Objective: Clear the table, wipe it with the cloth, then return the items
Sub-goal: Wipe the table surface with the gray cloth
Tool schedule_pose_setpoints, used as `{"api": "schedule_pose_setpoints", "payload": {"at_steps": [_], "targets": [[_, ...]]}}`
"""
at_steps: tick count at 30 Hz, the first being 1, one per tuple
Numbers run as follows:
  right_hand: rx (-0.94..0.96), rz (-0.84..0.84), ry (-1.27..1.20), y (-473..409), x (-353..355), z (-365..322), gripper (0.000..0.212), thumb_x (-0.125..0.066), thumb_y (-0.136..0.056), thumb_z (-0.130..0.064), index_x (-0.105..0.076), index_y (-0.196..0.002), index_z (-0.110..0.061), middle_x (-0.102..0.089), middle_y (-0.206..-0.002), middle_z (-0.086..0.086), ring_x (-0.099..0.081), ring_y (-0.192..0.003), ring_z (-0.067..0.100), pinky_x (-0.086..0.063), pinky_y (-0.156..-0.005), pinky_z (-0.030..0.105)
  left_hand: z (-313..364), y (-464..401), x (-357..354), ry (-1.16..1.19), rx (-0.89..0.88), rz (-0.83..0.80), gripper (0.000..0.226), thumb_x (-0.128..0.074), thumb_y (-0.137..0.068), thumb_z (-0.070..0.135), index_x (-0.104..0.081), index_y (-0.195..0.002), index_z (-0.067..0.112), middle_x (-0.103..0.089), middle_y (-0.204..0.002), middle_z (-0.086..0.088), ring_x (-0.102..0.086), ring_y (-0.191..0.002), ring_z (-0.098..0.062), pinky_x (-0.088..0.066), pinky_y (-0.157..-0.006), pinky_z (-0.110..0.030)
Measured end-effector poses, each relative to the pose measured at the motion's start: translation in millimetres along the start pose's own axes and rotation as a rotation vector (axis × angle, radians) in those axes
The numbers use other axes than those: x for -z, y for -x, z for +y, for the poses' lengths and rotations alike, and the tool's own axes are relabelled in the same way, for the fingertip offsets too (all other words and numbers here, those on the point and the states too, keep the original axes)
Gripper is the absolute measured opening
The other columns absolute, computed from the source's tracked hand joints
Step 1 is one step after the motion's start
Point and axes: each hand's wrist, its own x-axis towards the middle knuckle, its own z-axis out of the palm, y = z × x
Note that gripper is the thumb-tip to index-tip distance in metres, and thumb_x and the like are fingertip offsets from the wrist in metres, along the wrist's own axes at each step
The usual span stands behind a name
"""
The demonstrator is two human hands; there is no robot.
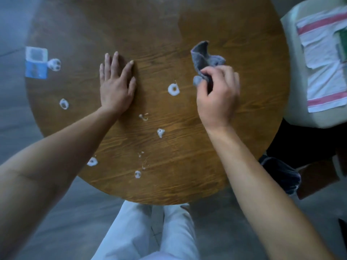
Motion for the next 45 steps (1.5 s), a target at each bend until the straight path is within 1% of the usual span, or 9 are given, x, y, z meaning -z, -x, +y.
{"api": "schedule_pose_setpoints", "payload": {"at_steps": [6,12,16,19,23,30,34,41,45], "targets": [[0.194,-0.486,0.105,19.3,-68.5,-6.9,0.024,-0.063,-0.088,-0.029,-0.077,-0.105,-0.02,-0.071,-0.101,0.002,-0.064,-0.096,0.03,-0.048,-0.085,0.041,-8.2,-2.7,-0.5,-0.023,0.024,0.013,0.052,-0.037,-0.106,0.043,-0.038,-0.157,0.028,-0.017,-0.171,-0.011,-0.009,-0.159,-0.034,-0.005,-0.129,-0.046],[-0.162,-0.308,0.063,20.3,-72.8,11.6,0.042,-0.059,-0.095,-0.041,-0.06,-0.127,-0.015,-0.059,-0.113,0.008,-0.061,-0.1,0.028,-0.05,-0.084,0.04,-24.4,-9.9,3.4,-0.05,0.014,0.039,0.055,-0.037,-0.106,0.047,-0.042,-0.154,0.021,-0.024,-0.169,-0.01,-0.016,-0.158,-0.033,-0.008,-0.128,-0.045],[-0.025,-0.473,0.221,3.1,-105.4,5.6,0.038,-0.054,-0.099,-0.041,-0.058,-0.127,-0.015,-0.055,-0.12,0.013,-0.061,-0.104,0.032,-0.052,-0.079,0.043,-23.3,-10.7,4.9,-0.046,0.063,0.006,0.063,-0.035,-0.106,0.053,-0.034,-0.159,0.018,-0.016,-0.172,-0.01,-0.007,-0.16,-0.031,-0.002,-0.13,-0.046],[-0.002,-0.481,0.255,-21.0,-123.7,-0.6,0.027,-0.052,-0.102,-0.033,-0.057,-0.122,-0.016,-0.057,-0.121,0.01,-0.064,-0.101,0.029,-0.043,-0.071,0.035,-23.1,-10.9,6.7,-0.048,0.062,-0.001,0.063,-0.035,-0.106,0.052,-0.035,-0.158,0.018,-0.016,-0.172,-0.01,-0.007,-0.16,-0.03,-0.003,-0.13,-0.045],[-0.017,-0.421,0.22,-34.1,-138.0,-14.3,0.028,-0.052,-0.1,-0.036,-0.057,-0.122,-0.019,-0.058,-0.122,0.008,-0.066,-0.099,0.027,-0.053,-0.075,0.038,-19.8,-11.3,6.1,-0.063,0.065,-0.005,0.062,-0.033,-0.106,0.051,-0.034,-0.159,0.019,-0.015,-0.172,-0.009,-0.007,-0.16,-0.03,-0.003,-0.13,-0.045],[0.166,-0.633,0.1,102.6,-84.5,-25.3,0.014,-0.064,-0.098,-0.028,-0.063,-0.105,-0.016,-0.066,-0.086,0.003,-0.068,-0.063,0.027,-0.034,-0.054,0.024,-21.6,-10.6,6.8,-0.039,0.07,-0.001,0.058,-0.031,-0.108,0.049,-0.037,-0.158,0.019,-0.018,-0.172,-0.009,-0.009,-0.16,-0.029,-0.004,-0.13,-0.044],[0.169,-0.758,0.078,164.0,-40.6,-13.2,0.014,-0.057,-0.096,-0.028,-0.06,-0.105,-0.018,-0.062,-0.088,0.001,-0.068,-0.07,0.025,-0.047,-0.05,0.03,-21.5,-11.3,8.4,-0.031,0.076,-0.012,0.058,-0.031,-0.108,0.05,-0.035,-0.158,0.021,-0.016,-0.172,-0.007,-0.007,-0.16,-0.028,-0.002,-0.13,-0.043],[-0.048,-0.537,0.182,52.8,-80.1,9.9,0.009,-0.058,-0.099,-0.018,-0.06,-0.105,-0.012,-0.067,-0.095,0.008,-0.065,-0.073,0.03,-0.035,-0.063,0.03,-20.6,-11.6,8.3,-0.029,0.083,-0.02,0.059,-0.03,-0.108,0.05,-0.035,-0.159,0.021,-0.015,-0.173,-0.007,-0.006,-0.16,-0.027,-0.003,-0.13,-0.044],[-0.172,-0.447,0.167,-18.9,-99.0,22.0,0.018,-0.052,-0.098,-0.029,-0.054,-0.11,-0.016,-0.066,-0.102,0.001,-0.065,-0.084,0.022,-0.051,-0.07,0.04,-20.0,-10.1,8.2,-0.032,0.081,-0.011,0.059,-0.03,-0.108,0.05,-0.035,-0.158,0.021,-0.016,-0.172,-0.007,-0.007,-0.16,-0.028,-0.003,-0.13,-0.044]]}}
